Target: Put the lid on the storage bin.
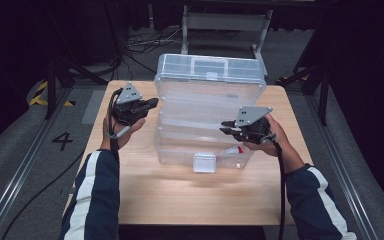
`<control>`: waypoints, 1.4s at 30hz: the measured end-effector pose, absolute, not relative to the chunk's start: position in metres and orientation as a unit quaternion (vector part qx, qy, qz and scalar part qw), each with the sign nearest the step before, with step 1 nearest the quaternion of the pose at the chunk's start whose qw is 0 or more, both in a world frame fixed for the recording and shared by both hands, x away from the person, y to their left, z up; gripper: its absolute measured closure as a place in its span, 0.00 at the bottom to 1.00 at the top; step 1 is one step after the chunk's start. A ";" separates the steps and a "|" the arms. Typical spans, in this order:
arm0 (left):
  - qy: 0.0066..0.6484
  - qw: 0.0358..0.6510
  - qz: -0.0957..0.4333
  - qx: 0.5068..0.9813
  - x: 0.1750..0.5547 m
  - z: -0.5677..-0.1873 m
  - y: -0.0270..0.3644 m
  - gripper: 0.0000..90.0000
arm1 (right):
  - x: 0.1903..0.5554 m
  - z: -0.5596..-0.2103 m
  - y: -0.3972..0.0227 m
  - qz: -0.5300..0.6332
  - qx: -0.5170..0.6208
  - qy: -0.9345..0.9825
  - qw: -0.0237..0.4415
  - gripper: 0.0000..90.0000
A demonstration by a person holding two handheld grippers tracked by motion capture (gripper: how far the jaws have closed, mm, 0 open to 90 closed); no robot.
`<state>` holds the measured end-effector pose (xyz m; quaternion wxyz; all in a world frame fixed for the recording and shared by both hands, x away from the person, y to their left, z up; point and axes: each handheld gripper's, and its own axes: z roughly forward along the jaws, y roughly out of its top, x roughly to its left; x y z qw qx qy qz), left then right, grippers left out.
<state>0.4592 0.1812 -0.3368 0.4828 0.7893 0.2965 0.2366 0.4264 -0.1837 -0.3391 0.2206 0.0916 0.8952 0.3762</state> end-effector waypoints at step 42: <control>0.286 0.518 0.215 0.777 0.457 -0.331 0.182 1.00 | 0.411 -0.344 -0.195 0.376 0.096 0.894 0.223 0.90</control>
